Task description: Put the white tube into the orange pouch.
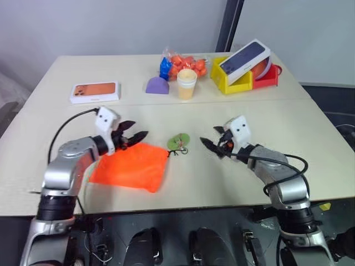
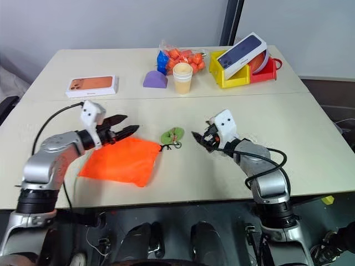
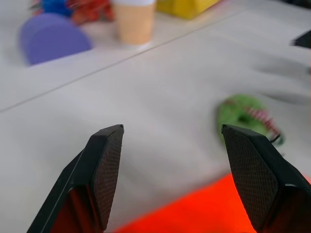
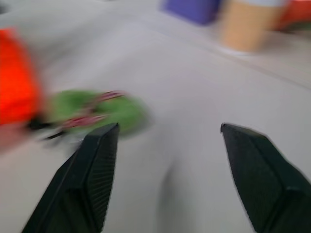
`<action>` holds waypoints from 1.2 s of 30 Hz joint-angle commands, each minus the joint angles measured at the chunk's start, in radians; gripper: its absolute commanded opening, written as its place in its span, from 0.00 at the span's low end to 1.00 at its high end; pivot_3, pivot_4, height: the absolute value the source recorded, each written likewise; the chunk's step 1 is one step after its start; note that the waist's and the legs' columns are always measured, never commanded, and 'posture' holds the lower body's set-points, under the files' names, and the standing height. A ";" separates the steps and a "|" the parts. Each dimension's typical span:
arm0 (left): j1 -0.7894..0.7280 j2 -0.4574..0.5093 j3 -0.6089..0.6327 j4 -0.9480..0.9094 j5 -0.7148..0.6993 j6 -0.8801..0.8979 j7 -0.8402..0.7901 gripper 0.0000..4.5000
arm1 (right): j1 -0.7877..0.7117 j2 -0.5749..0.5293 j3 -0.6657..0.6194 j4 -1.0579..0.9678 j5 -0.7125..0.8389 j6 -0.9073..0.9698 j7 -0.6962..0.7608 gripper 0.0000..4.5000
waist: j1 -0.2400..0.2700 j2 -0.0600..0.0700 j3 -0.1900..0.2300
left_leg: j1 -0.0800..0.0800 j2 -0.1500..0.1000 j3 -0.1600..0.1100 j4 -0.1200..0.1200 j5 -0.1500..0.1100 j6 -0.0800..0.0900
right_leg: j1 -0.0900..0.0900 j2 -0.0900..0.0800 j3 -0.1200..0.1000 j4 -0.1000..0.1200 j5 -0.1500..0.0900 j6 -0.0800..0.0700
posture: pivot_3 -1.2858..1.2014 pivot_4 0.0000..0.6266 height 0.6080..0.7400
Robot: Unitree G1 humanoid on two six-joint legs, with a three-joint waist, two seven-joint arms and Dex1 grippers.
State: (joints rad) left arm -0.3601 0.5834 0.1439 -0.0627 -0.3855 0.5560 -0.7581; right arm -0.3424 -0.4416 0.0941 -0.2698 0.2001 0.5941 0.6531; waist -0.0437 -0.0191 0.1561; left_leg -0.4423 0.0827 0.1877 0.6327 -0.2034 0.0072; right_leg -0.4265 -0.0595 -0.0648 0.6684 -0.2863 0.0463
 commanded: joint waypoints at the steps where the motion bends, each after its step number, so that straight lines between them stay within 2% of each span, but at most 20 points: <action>1: 0.045 0.037 0.046 -0.054 -0.016 -0.021 -0.011 0.76 | -0.057 -0.008 0.066 0.014 -0.015 -0.044 0.048 0.76 | 0.000 0.000 0.000 | 0.000 0.000 0.000 0.000 0.000 0.000 | 0.000 0.000 0.000 0.000 0.000 0.000 | 0.52 0.24 1.00; 7: 0.161 0.047 0.078 -0.123 -0.052 -0.025 -0.022 0.76 | -0.182 0.017 0.187 0.233 -0.113 -0.188 0.080 0.76 | 0.002 0.000 0.000 | 0.000 0.000 0.000 0.001 0.000 0.000 | 0.000 -0.001 0.000 0.000 0.000 0.000 | 0.52 0.24 1.00; 14: 0.220 0.037 0.092 -0.166 -0.086 -0.019 -0.008 0.76 | -0.278 0.081 0.230 0.454 -0.152 -0.258 0.116 0.76 | 0.000 0.000 0.000 | 0.000 0.000 0.000 0.001 0.000 0.000 | 0.000 -0.001 0.000 0.000 0.000 0.000 | 0.52 0.24 1.00; 15: 0.223 0.036 0.092 -0.168 -0.087 -0.019 -0.006 0.76 | -0.284 0.089 0.228 0.476 -0.154 -0.260 0.117 0.68 | 0.000 0.000 0.000 | 0.000 0.000 0.000 0.001 0.000 0.000 | 0.000 -0.001 0.000 0.000 0.000 0.000 | 0.52 0.24 1.00; 17: 0.225 0.035 0.096 -0.173 -0.094 -0.016 0.002 0.76 | -0.284 0.095 0.218 0.487 -0.149 -0.255 0.120 0.57 | 0.000 0.000 0.000 | 0.000 0.000 0.000 0.001 0.000 0.000 | 0.000 -0.001 0.000 0.000 0.000 0.000 | 0.52 0.24 1.00; 21: 0.227 0.036 0.104 -0.176 -0.106 -0.017 0.011 0.76 | -0.246 0.072 0.191 0.421 -0.135 -0.231 0.132 0.10 | 0.002 0.000 0.000 | 0.000 0.000 0.001 0.001 0.000 0.000 | 0.000 -0.001 0.000 0.000 0.000 0.000 | 0.52 0.24 1.00; 22: 0.225 0.033 0.105 -0.175 -0.109 -0.018 0.012 0.76 | -0.222 0.059 0.174 0.374 -0.120 -0.213 0.137 0.01 | 0.003 0.000 0.000 | 0.000 0.000 0.000 0.001 0.000 0.000 | 0.000 -0.001 0.000 0.000 0.000 0.000 | 0.52 0.24 1.00; 28: 0.191 0.022 0.085 -0.170 -0.126 -0.013 0.012 0.76 | -0.084 -0.017 0.057 0.116 -0.015 -0.124 0.159 0.01 | 0.004 0.000 0.000 | 0.000 0.000 0.000 0.001 0.000 0.000 | 0.000 -0.002 0.000 0.000 0.000 0.000 | 0.52 0.24 1.00; 31: 0.145 0.013 0.046 -0.142 -0.124 -0.014 -0.010 0.76 | -0.006 -0.060 -0.057 -0.038 0.086 -0.049 0.158 0.01 | 0.007 0.000 0.000 | 0.000 0.000 0.000 0.001 0.000 0.000 | 0.000 -0.002 0.000 0.000 0.000 0.000 | 0.52 0.24 1.00; 36: 0.062 -0.016 -0.020 -0.097 -0.134 0.004 -0.063 0.76 | 0.027 -0.088 -0.135 -0.128 0.144 0.020 0.109 0.01 | 0.009 -0.001 0.000 | 0.000 0.000 0.000 0.002 -0.001 0.002 | 0.001 -0.002 0.000 0.000 0.000 0.000 | 0.52 0.24 1.00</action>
State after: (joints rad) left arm -0.2708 0.5727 0.1414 -0.1561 -0.4943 0.5614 -0.7945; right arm -0.3137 -0.5248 -0.0019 -0.3527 0.3182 0.6052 0.7839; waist -0.0346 -0.0197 0.1559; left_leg -0.4423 0.0823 0.1873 0.6344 -0.2047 0.0092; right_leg -0.4255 -0.0615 -0.0651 0.6683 -0.2861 0.0458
